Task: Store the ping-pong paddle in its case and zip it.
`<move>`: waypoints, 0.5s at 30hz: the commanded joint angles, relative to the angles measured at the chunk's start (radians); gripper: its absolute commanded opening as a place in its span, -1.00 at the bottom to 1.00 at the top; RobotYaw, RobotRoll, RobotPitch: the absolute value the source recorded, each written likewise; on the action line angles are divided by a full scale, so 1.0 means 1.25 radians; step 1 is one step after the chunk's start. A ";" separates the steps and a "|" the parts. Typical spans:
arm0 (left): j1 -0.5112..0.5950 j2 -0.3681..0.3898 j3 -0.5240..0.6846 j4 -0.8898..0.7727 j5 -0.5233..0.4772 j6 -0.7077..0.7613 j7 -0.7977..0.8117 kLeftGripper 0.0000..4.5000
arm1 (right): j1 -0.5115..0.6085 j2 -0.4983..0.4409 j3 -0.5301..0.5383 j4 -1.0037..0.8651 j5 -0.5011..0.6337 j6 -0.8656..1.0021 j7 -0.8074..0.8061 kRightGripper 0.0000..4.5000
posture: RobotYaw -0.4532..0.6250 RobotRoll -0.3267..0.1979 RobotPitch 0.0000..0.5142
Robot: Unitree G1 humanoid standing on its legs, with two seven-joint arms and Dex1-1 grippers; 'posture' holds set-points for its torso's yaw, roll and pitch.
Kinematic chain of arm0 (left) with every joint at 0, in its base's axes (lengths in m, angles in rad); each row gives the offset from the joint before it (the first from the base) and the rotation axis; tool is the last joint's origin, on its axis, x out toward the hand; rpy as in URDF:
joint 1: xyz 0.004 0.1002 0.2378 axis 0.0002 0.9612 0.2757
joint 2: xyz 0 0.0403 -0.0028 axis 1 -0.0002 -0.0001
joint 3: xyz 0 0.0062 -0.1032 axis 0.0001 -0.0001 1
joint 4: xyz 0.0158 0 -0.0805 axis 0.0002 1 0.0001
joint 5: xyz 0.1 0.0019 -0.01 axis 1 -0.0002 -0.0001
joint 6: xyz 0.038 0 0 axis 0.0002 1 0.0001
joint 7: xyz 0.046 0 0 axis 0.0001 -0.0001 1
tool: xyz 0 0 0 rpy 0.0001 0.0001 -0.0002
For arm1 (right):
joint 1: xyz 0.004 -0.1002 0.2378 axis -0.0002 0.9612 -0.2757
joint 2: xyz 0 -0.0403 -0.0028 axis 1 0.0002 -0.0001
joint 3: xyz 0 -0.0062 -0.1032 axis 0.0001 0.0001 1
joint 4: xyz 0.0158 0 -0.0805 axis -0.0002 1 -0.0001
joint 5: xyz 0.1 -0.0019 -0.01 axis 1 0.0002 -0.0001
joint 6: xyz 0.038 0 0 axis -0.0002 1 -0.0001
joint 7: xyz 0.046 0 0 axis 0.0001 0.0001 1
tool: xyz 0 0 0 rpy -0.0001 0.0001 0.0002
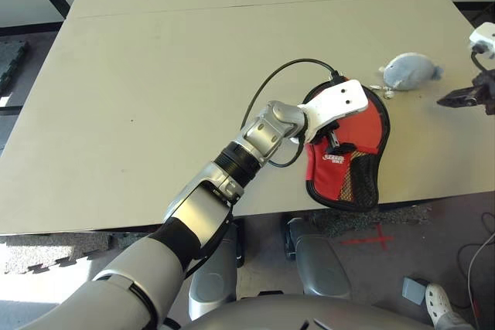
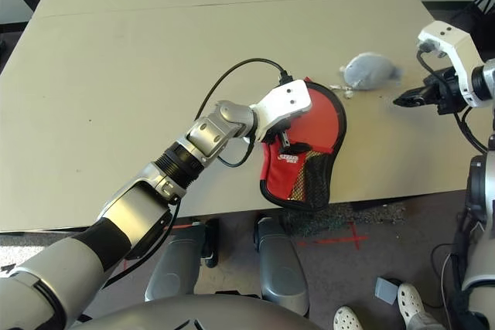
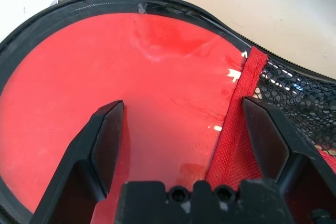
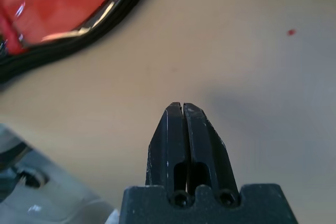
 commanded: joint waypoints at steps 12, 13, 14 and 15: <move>0.038 0.003 -0.020 0.064 0.035 0.027 0.003 1.00 | -0.051 -0.012 -0.030 -0.048 0.147 -0.008 -0.025 -0.22 | -0.30 0.25 -0.06; 0.039 0.003 -0.019 0.062 0.034 0.028 0.004 1.00 | -0.063 -0.006 -0.054 -0.031 0.156 -0.032 -0.027 -0.07 | -0.30 0.25 -0.05; 0.040 0.003 -0.019 0.061 0.033 0.029 0.004 1.00 | -0.087 0.002 -0.073 0.000 0.156 -0.034 -0.048 0.11 | -0.30 0.25 -0.05; 0.041 0.004 -0.019 0.060 0.033 0.029 0.004 1.00 | -0.103 0.008 -0.088 0.025 0.152 -0.056 -0.067 0.26 | -0.30 0.25 -0.05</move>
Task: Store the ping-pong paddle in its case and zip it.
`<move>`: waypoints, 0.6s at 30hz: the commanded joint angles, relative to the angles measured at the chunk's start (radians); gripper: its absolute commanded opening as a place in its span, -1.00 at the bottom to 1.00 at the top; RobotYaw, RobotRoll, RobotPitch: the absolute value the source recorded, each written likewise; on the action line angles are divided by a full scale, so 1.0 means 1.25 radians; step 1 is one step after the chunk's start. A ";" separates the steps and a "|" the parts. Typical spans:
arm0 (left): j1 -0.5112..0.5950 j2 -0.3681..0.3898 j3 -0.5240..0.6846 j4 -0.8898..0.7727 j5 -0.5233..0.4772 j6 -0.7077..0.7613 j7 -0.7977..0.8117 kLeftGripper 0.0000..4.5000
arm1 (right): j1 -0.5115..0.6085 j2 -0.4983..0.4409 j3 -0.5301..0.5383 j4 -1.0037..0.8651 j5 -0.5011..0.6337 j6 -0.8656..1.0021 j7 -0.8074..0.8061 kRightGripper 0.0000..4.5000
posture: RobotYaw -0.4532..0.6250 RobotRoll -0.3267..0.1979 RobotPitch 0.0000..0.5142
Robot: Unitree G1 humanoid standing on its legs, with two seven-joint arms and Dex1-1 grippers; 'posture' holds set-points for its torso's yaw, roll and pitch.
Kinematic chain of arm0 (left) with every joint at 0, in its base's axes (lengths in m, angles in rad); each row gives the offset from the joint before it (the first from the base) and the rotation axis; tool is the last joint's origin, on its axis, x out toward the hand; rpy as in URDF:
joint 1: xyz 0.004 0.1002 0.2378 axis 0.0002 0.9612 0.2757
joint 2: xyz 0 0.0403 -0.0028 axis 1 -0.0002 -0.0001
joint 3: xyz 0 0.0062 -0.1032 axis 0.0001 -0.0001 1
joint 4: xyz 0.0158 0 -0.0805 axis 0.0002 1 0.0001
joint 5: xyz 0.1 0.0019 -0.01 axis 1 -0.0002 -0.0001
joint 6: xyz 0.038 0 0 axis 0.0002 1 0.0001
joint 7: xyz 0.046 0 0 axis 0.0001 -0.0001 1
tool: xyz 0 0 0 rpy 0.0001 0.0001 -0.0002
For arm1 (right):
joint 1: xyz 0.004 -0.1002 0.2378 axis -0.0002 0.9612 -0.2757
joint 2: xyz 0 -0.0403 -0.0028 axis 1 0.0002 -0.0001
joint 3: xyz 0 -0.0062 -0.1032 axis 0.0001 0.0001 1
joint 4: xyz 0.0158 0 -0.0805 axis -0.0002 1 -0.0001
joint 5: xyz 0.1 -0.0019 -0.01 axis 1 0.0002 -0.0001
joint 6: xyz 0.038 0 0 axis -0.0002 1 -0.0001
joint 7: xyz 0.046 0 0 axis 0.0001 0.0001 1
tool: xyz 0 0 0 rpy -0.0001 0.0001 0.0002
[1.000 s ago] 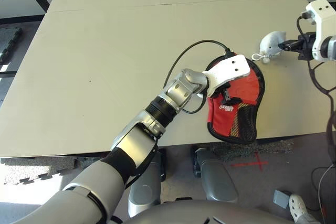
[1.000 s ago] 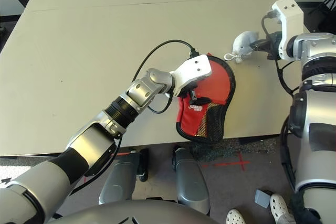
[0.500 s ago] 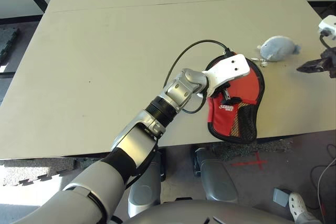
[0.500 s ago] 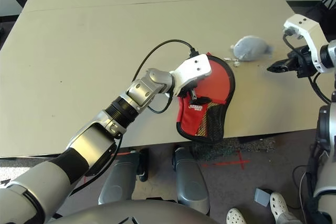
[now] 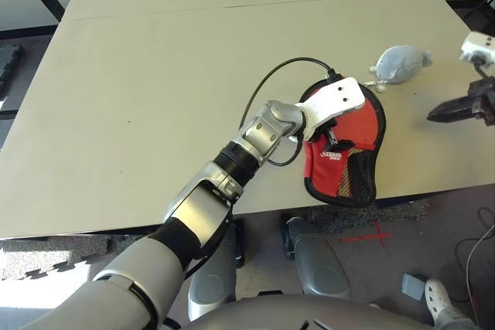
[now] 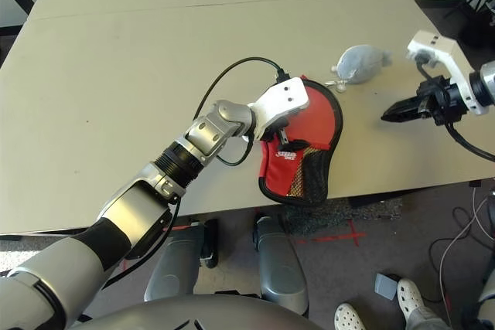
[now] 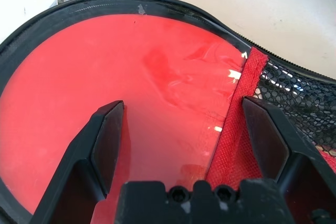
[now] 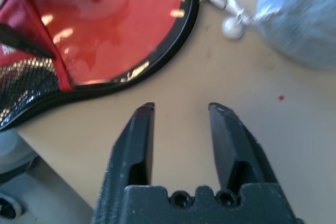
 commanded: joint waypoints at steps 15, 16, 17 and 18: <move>0.056 0.010 -0.032 0.021 0.025 0.052 -0.008 1.00 | -0.110 0.127 -0.083 0.281 -0.137 -0.306 -0.370 0.98 | -0.27 0.25 0.04; 0.061 0.011 -0.032 0.011 0.025 0.058 -0.008 1.00 | -0.110 0.140 -0.085 0.289 -0.143 -0.312 -0.400 0.98 | -0.26 0.25 0.05; 0.065 0.013 -0.032 0.002 0.024 0.065 -0.008 1.00 | -0.109 0.151 -0.087 0.296 -0.149 -0.315 -0.427 0.98 | -0.25 0.25 0.05; 0.069 0.014 -0.033 -0.009 0.023 0.072 -0.008 1.00 | -0.109 0.160 -0.091 0.302 -0.154 -0.316 -0.451 0.98 | -0.24 0.25 0.07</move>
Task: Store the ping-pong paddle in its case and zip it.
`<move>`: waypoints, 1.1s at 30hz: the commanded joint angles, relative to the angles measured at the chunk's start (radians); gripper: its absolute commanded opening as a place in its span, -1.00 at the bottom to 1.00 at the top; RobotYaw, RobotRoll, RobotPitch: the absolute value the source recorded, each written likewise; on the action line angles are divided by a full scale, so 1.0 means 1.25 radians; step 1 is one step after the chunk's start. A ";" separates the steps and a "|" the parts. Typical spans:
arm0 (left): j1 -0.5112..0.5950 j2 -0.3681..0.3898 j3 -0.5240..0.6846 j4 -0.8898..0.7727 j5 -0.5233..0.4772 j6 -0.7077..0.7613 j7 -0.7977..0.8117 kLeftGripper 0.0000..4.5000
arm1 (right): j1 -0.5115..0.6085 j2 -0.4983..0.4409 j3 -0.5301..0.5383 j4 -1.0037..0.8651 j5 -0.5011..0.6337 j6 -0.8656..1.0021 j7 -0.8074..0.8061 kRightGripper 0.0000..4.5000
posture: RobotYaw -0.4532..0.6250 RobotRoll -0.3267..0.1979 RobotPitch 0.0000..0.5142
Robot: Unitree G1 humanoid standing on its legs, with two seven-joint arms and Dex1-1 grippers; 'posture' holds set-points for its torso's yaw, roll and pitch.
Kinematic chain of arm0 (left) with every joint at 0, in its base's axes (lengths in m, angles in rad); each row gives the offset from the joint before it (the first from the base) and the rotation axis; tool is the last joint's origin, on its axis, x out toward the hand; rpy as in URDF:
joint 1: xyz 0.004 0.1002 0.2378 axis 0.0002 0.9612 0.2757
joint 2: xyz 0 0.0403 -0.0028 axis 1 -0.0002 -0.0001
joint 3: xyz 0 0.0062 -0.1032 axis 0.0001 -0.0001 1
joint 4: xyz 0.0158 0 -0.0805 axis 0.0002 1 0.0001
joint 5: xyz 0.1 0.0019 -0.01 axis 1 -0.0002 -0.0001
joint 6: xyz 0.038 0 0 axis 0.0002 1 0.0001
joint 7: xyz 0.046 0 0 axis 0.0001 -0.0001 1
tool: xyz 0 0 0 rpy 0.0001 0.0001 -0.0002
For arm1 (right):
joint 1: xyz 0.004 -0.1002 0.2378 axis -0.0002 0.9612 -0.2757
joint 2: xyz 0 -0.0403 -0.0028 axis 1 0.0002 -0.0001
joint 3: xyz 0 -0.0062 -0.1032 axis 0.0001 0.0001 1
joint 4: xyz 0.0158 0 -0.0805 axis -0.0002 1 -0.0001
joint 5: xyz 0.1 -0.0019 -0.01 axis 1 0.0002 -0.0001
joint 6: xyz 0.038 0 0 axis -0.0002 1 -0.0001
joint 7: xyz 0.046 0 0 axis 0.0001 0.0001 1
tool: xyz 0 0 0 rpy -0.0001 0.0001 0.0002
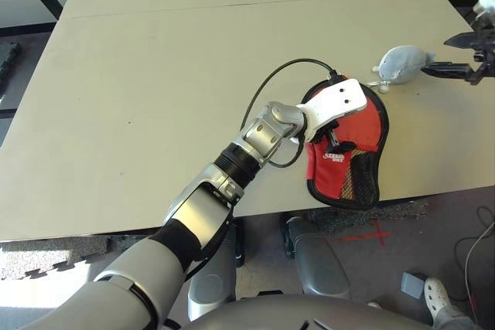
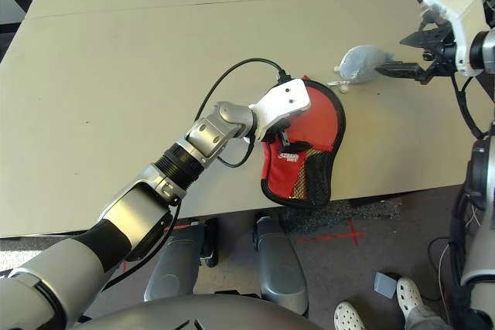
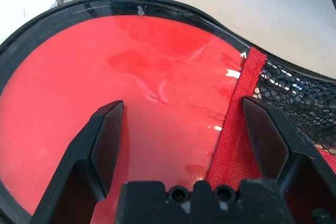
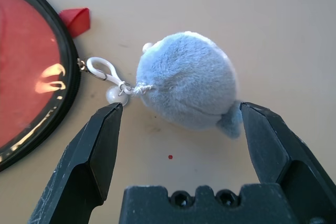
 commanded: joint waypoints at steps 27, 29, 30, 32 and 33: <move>0.087 0.018 -0.033 -0.087 0.013 0.146 0.013 1.00 | 0.052 0.072 0.005 0.051 -0.132 0.008 -0.176 -0.68 | -0.18 0.25 0.11; 0.085 0.016 -0.033 -0.083 0.013 0.144 0.013 1.00 | 0.051 0.051 0.017 0.046 -0.142 0.003 -0.121 -0.80 | -0.18 0.25 0.11; 0.084 0.015 -0.032 -0.080 0.013 0.142 0.013 1.00 | 0.049 0.036 0.027 0.041 -0.149 0.001 -0.074 -0.82 | -0.20 0.25 0.11; 0.084 0.012 -0.032 -0.073 0.013 0.137 0.012 1.00 | 0.045 0.007 0.043 0.031 -0.158 0.001 0.021 -0.82 | -0.20 0.25 0.11; 0.084 0.011 -0.032 -0.071 0.013 0.136 0.012 1.00 | 0.044 -0.003 0.049 0.027 -0.159 0.002 0.056 -0.82 | -0.20 0.25 0.11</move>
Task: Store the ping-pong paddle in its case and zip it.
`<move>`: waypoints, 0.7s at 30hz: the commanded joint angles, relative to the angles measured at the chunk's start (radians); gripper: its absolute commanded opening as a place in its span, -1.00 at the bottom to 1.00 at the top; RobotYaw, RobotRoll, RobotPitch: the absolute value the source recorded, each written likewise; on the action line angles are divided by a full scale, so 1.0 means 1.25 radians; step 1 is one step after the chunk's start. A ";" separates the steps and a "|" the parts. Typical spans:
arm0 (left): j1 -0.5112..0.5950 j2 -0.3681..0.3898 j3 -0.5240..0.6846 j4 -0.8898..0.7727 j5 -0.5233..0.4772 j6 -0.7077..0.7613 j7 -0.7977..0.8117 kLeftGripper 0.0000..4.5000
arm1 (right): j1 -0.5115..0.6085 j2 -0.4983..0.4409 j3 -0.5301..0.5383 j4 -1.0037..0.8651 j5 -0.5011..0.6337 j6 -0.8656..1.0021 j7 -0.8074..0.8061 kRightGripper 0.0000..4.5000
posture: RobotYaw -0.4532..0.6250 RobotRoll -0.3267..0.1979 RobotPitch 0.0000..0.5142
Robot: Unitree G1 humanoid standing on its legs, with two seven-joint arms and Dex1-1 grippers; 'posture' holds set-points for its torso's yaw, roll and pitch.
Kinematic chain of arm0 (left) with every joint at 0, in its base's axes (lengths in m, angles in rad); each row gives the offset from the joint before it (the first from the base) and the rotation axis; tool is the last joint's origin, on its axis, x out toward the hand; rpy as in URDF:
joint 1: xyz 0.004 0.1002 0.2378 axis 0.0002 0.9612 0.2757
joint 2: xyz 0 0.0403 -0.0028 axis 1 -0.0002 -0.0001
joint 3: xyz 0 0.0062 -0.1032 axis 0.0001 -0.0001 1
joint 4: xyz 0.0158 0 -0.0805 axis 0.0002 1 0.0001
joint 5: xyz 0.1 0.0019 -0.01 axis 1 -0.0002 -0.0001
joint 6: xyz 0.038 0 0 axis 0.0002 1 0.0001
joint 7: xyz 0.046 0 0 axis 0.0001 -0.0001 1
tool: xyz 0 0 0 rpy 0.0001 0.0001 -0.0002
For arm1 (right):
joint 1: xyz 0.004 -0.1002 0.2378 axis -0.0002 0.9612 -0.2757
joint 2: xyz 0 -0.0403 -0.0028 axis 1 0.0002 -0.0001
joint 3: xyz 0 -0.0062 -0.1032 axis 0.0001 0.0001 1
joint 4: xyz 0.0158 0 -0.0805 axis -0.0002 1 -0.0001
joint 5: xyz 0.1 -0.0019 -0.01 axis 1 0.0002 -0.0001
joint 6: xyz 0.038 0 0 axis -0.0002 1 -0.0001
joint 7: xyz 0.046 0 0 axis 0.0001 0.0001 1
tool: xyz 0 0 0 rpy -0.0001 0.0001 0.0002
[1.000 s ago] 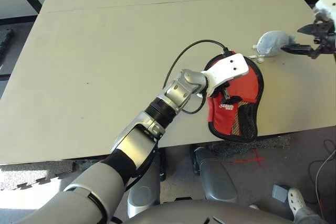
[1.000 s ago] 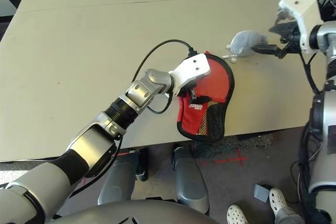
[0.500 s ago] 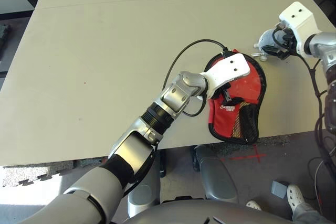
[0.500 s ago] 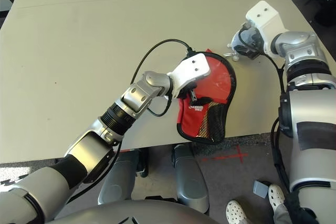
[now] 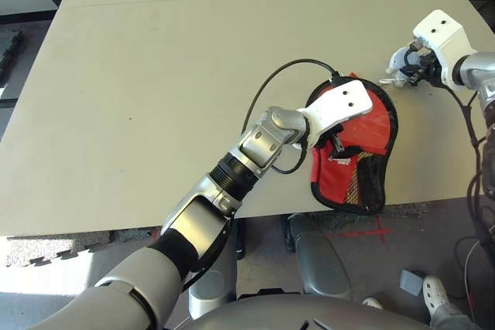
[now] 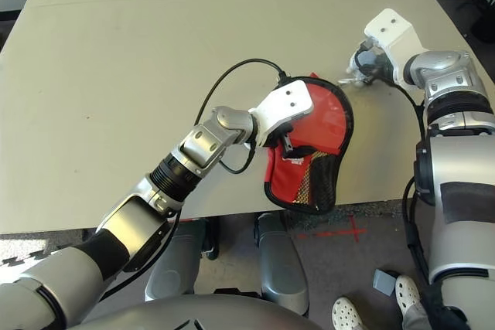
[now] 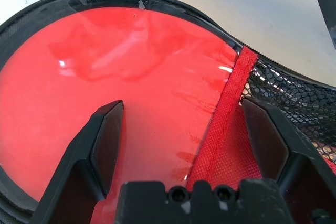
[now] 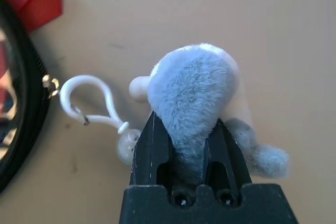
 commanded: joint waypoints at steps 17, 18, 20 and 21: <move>0.010 -0.007 -0.021 0.159 0.021 -0.016 -0.001 1.00 | 0.168 -0.285 0.323 -0.406 0.352 0.212 0.496 -0.83 | -0.32 0.25 0.05; 0.010 -0.007 -0.020 0.163 0.021 -0.018 -0.001 1.00 | 0.190 -0.316 0.352 -0.472 0.408 0.245 0.496 -0.83 | -0.32 0.25 0.05; 0.008 -0.008 -0.018 0.170 0.022 -0.022 0.001 1.00 | 0.230 -0.372 0.397 -0.593 0.502 0.299 0.496 -0.83 | -0.32 0.25 0.04; 0.007 -0.009 -0.017 0.173 0.023 -0.023 0.001 1.00 | 0.247 -0.393 0.411 -0.641 0.536 0.318 0.496 -0.83 | -0.32 0.25 0.04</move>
